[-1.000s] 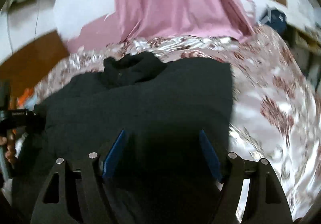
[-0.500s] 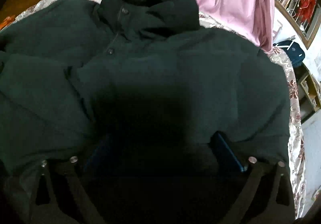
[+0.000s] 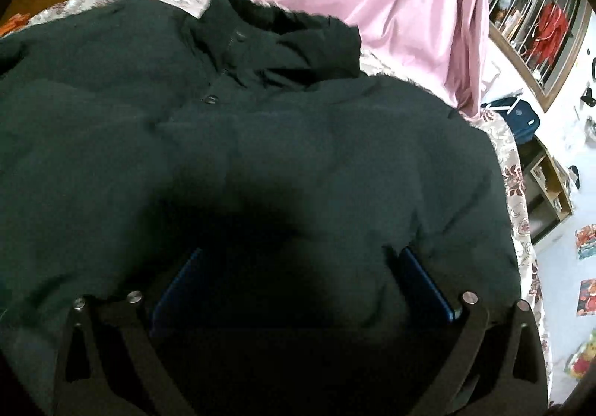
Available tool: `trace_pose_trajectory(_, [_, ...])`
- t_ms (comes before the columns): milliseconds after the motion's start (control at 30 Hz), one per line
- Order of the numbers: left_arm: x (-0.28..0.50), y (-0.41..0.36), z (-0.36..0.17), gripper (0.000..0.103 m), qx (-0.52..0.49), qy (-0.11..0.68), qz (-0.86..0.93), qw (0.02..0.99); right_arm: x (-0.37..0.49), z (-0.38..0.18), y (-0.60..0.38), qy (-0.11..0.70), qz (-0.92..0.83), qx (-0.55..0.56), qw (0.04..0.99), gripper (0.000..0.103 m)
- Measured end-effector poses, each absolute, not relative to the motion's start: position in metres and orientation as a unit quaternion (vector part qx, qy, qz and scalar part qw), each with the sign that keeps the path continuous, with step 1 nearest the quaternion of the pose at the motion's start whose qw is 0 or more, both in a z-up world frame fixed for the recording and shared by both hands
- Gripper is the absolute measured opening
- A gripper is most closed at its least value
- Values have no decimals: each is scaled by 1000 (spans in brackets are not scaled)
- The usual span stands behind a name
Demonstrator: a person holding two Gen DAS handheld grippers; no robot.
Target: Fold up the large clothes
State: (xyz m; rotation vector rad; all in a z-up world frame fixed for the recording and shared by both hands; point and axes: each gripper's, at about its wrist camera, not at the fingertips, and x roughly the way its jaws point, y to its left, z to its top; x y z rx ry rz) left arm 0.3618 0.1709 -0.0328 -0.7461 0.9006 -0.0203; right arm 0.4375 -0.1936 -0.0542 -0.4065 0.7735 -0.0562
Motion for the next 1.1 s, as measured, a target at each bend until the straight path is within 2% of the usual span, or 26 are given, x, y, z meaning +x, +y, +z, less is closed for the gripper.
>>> trace_pose_trajectory(67, [350, 194, -44, 98, -410, 417, -9, 811, 408, -40, -195, 349, 6, -166, 922, 102])
trace_pose_trajectory(167, [319, 237, -65, 102, -516, 361, 6, 777, 375, -29, -200, 326, 23, -130, 936, 102])
trace_pose_trajectory(300, [297, 277, -78, 103, -559, 287, 62, 776, 343, -2, -182, 273, 40, -147, 950, 102])
trace_pose_trajectory(467, [277, 326, -93, 103, -556, 206, 114, 797, 349, 16, -154, 293, 78, -148, 941, 102])
trace_pose_trajectory(667, [307, 364, -125, 103, -615, 213, 117, 750, 367, 6, -123, 314, 54, -112, 941, 102])
trace_pose_trajectory(900, [310, 382, -149, 101, -673, 156, 105, 716, 400, -9, -98, 335, 27, -116, 934, 102])
trace_pose_trajectory(967, [310, 390, -154, 98, -682, 142, 105, 710, 409, -18, -92, 353, 25, -122, 927, 102])
trace_pose_trajectory(1067, [300, 394, -153, 84, -690, 121, 111, 705, 418, -34, -83, 385, 26, -136, 913, 102])
trace_pose_trajectory(1100, [298, 395, -153, 73, -688, 119, 116, 706, 419, -38, -81, 392, 26, -141, 909, 102])
